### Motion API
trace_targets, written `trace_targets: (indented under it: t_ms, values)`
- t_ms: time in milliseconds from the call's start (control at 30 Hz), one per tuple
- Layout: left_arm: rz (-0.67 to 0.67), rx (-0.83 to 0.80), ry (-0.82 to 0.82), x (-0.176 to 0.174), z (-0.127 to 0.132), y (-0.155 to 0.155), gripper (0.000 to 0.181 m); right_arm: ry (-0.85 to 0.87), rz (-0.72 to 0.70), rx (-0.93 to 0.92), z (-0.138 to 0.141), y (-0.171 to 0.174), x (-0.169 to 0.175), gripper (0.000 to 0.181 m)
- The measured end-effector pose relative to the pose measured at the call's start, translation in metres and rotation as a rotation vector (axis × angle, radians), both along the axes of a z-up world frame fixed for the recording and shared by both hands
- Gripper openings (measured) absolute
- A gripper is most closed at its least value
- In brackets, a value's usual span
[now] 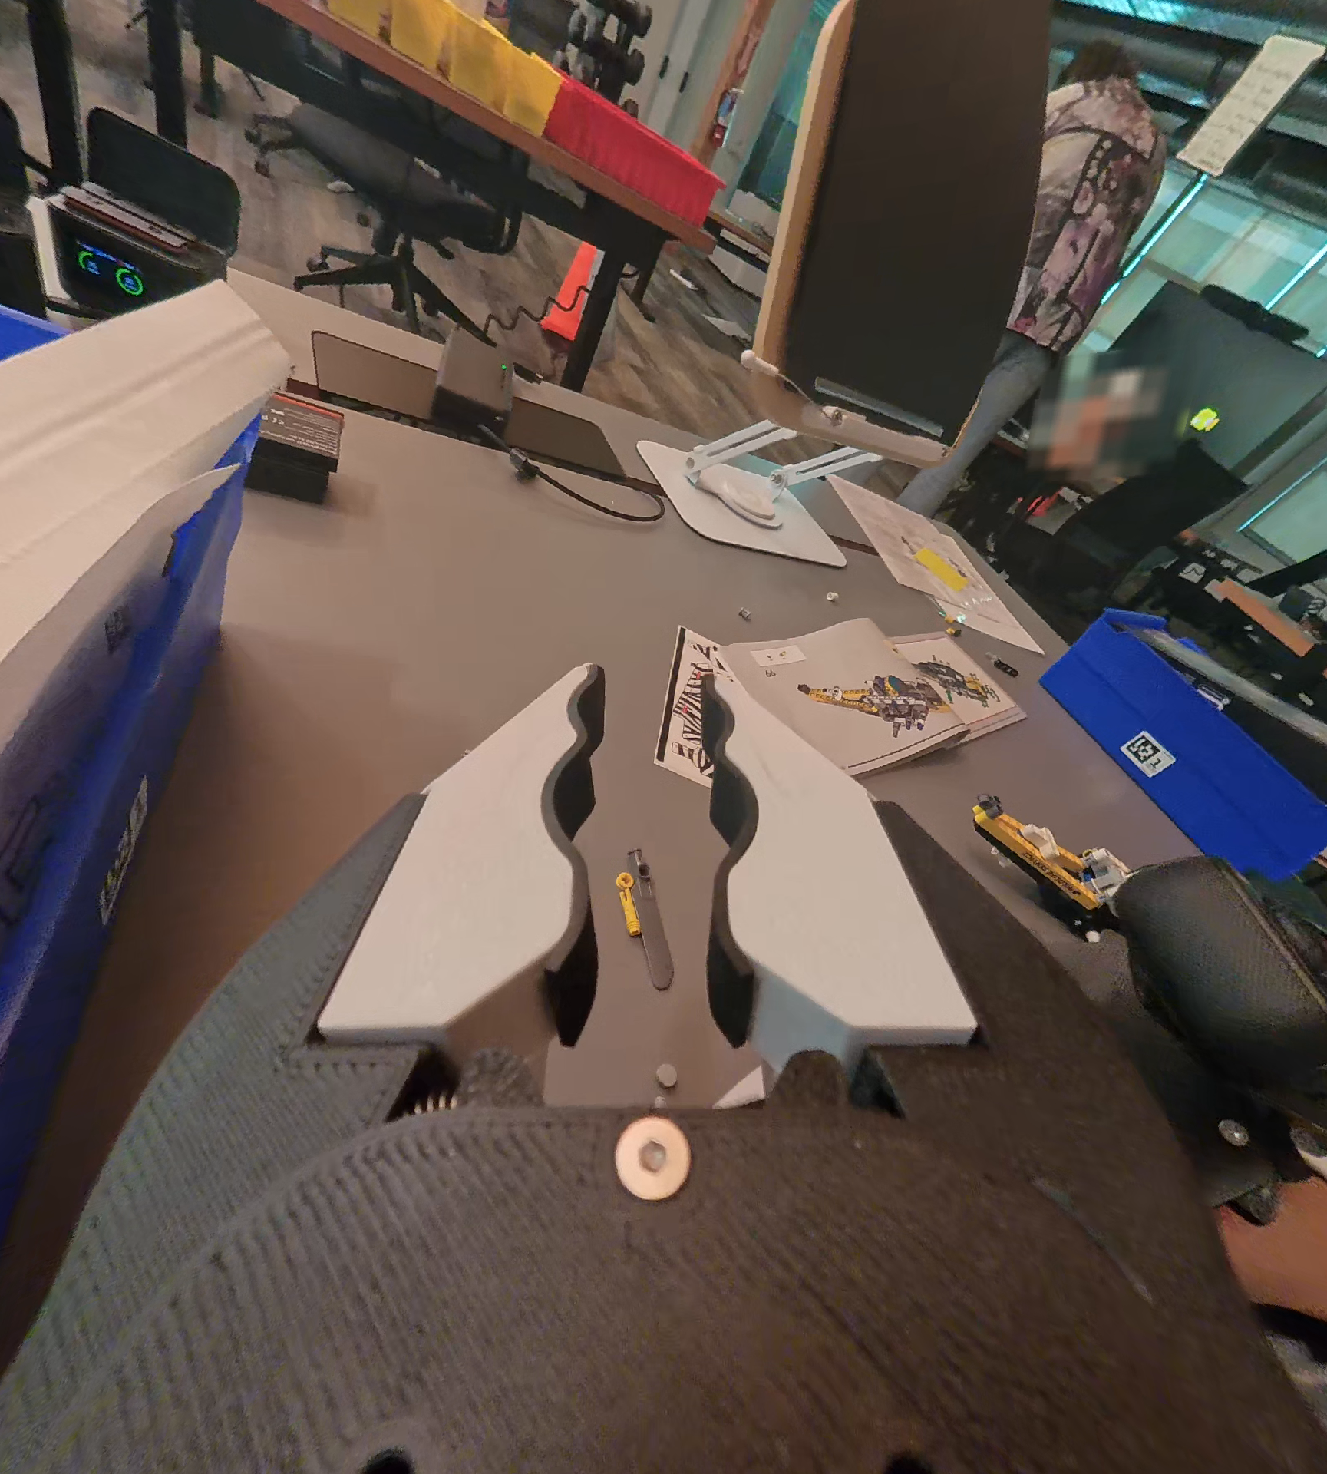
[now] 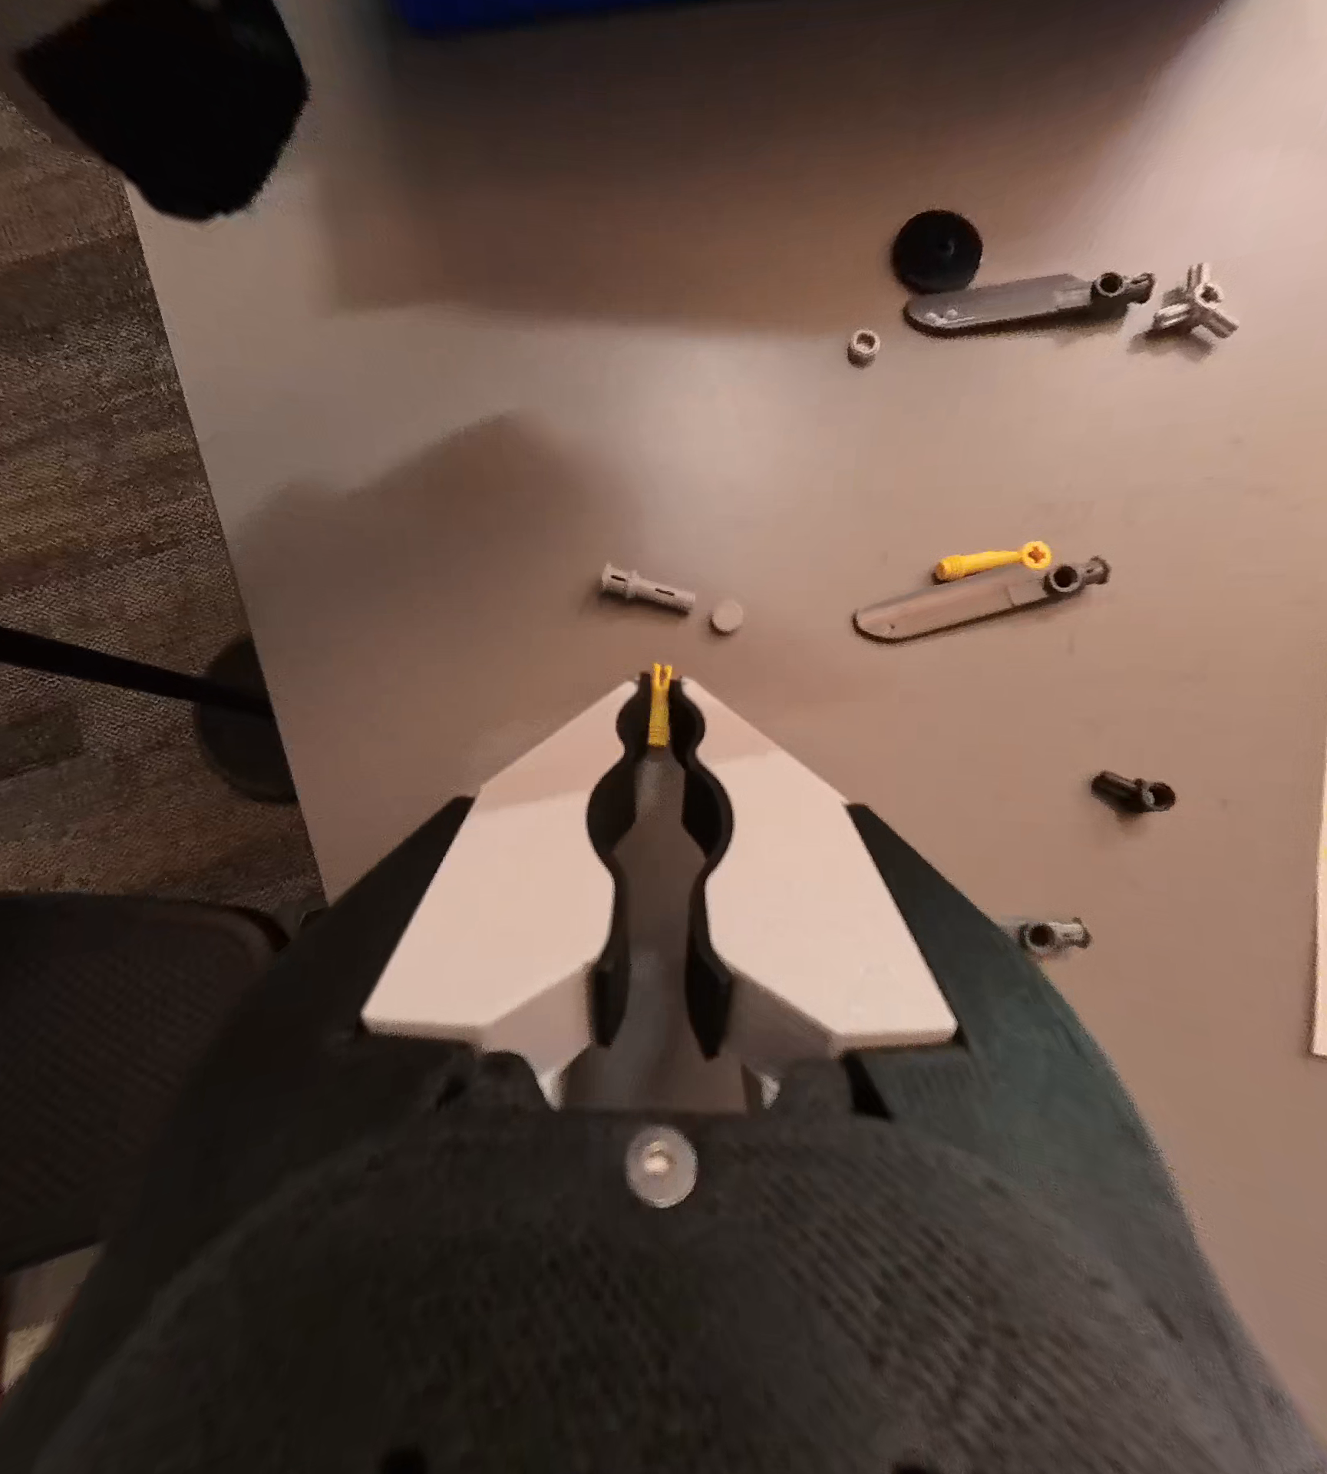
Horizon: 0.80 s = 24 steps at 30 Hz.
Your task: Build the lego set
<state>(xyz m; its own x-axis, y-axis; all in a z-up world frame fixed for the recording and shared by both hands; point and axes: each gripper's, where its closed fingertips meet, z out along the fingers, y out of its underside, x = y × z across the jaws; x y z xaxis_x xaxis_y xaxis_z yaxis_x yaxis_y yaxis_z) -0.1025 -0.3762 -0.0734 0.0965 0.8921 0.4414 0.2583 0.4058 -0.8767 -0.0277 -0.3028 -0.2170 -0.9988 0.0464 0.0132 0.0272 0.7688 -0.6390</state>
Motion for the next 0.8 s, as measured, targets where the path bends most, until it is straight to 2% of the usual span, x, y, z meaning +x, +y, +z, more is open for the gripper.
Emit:
trace_targets:
  t_ms: [67, 133, 200, 300, 400, 467, 500, 667, 800]
  values:
    - [0.002, 0.001, 0.005, 0.001, 0.001, -0.001, 0.022, -0.002, 0.001, -0.002, 0.002, 0.004, -0.002, 0.003]
    - [-0.001, 0.005, 0.016, 0.001, 0.003, -0.001, 0.022, -0.037, -0.009, -0.096, 0.018, 0.005, -0.004, 0.003]
    - [-0.018, -0.001, 0.033, 0.001, 0.007, 0.003, 0.022, -0.102, -0.049, -0.269, 0.051, 0.007, -0.012, 0.002]
    - [-0.094, -0.021, 0.097, 0.001, 0.018, 0.022, 0.024, -0.274, -0.127, -0.596, 0.121, 0.025, -0.031, 0.002]
    - [-0.283, -0.026, 0.213, 0.004, 0.037, 0.066, 0.027, -0.504, -0.223, -0.886, 0.187, 0.061, -0.057, 0.001]
    - [-0.514, -0.032, 0.286, 0.017, 0.048, 0.115, 0.018, -0.642, -0.253, -1.020, 0.216, 0.084, -0.067, 0.002]
    - [-0.595, -0.043, 0.310, 0.021, 0.051, 0.136, 0.019, -0.698, -0.261, -1.062, 0.224, 0.092, -0.069, 0.001]
    - [-0.680, -0.068, 0.460, 0.019, 0.077, 0.203, 0.029, -0.881, -0.277, -1.165, 0.237, 0.116, -0.062, 0.002]
    - [-0.577, -0.143, 0.542, 0.012, 0.090, 0.218, 0.028, -0.917, -0.294, -1.191, 0.236, 0.126, -0.062, 0.002]
